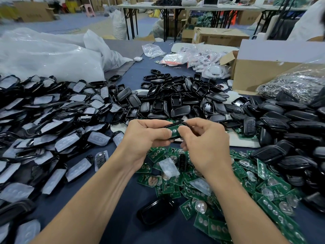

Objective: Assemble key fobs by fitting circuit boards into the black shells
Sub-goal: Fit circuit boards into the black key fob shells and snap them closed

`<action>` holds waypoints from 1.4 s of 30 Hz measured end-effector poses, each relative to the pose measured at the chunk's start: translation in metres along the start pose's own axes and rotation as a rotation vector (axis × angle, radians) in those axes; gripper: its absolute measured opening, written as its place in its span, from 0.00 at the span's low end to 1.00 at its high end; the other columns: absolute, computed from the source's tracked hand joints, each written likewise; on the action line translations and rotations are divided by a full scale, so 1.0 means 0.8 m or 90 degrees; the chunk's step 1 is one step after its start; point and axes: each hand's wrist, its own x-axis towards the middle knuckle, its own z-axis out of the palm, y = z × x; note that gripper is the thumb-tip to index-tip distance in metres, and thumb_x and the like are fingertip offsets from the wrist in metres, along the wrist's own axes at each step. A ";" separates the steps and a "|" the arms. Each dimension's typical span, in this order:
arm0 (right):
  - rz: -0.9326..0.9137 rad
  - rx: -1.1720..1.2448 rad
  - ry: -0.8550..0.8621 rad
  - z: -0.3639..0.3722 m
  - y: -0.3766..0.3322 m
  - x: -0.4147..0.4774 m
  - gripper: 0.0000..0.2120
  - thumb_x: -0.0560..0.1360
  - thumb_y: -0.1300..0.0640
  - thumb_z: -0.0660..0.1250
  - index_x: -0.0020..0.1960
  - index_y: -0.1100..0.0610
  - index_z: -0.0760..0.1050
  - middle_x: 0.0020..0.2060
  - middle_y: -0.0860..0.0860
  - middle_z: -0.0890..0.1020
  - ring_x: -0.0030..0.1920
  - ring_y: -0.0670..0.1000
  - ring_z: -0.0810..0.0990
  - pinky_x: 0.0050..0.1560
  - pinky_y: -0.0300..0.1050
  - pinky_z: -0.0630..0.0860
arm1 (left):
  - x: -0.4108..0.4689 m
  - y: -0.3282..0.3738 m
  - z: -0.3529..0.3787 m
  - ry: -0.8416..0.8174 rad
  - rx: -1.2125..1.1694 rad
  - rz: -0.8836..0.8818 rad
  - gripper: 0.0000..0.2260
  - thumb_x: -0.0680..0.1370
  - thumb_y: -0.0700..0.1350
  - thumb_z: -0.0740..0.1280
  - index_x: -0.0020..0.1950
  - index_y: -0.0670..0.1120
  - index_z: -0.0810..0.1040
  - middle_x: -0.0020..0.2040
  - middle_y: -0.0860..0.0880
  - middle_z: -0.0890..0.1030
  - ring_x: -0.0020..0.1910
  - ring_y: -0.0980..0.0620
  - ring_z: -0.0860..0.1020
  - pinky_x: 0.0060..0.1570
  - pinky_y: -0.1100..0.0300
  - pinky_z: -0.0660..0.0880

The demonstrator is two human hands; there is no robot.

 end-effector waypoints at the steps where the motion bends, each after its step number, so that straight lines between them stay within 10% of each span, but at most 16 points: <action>1: 0.016 0.040 -0.020 -0.001 0.002 0.002 0.08 0.76 0.56 0.74 0.40 0.46 0.82 0.29 0.45 0.84 0.27 0.43 0.81 0.30 0.38 0.77 | 0.000 -0.001 0.000 -0.004 0.013 0.010 0.12 0.73 0.29 0.74 0.41 0.46 0.89 0.40 0.43 0.87 0.36 0.48 0.86 0.37 0.63 0.82; 8: 0.048 0.154 -0.068 -0.005 0.010 0.003 0.07 0.72 0.62 0.77 0.39 0.52 0.85 0.27 0.53 0.84 0.24 0.52 0.80 0.28 0.42 0.76 | 0.000 -0.008 0.001 -0.037 0.249 0.119 0.15 0.73 0.37 0.77 0.45 0.59 0.89 0.40 0.49 0.88 0.41 0.43 0.87 0.45 0.48 0.85; 11: 0.047 0.192 -0.087 -0.003 0.006 0.004 0.06 0.71 0.61 0.75 0.42 0.50 0.87 0.30 0.54 0.84 0.27 0.54 0.81 0.31 0.45 0.79 | -0.001 -0.008 0.000 -0.016 0.176 0.118 0.16 0.72 0.32 0.78 0.43 0.55 0.89 0.39 0.47 0.88 0.37 0.47 0.87 0.39 0.57 0.84; 20: -0.028 0.010 -0.046 -0.003 0.001 -0.001 0.11 0.71 0.60 0.79 0.40 0.43 0.85 0.32 0.41 0.86 0.33 0.43 0.85 0.35 0.39 0.81 | -0.005 -0.005 -0.002 -0.080 0.455 0.171 0.13 0.75 0.45 0.71 0.54 0.60 0.88 0.41 0.62 0.87 0.42 0.60 0.85 0.45 0.50 0.83; 24: 0.006 0.071 -0.039 0.000 -0.006 -0.005 0.11 0.74 0.61 0.76 0.49 0.45 0.84 0.32 0.46 0.86 0.30 0.47 0.84 0.33 0.42 0.81 | -0.007 0.001 -0.003 0.085 0.474 0.245 0.12 0.75 0.50 0.71 0.53 0.68 0.80 0.38 0.64 0.85 0.39 0.54 0.85 0.42 0.49 0.83; 32: -0.094 -0.128 -0.195 0.042 -0.036 -0.010 0.11 0.77 0.61 0.71 0.47 0.46 0.87 0.37 0.39 0.86 0.36 0.39 0.84 0.36 0.31 0.79 | 0.023 0.030 -0.082 0.449 -0.235 0.100 0.07 0.77 0.30 0.71 0.47 0.41 0.83 0.46 0.41 0.85 0.30 0.51 0.83 0.33 0.65 0.79; 42: -0.211 -0.477 -0.303 0.173 -0.076 0.006 0.05 0.75 0.56 0.71 0.49 0.53 0.76 0.49 0.54 0.83 0.51 0.60 0.82 0.42 0.48 0.72 | 0.033 0.033 -0.121 0.511 -0.399 0.147 0.13 0.78 0.27 0.64 0.55 0.43 0.74 0.49 0.40 0.81 0.40 0.43 0.82 0.36 0.58 0.82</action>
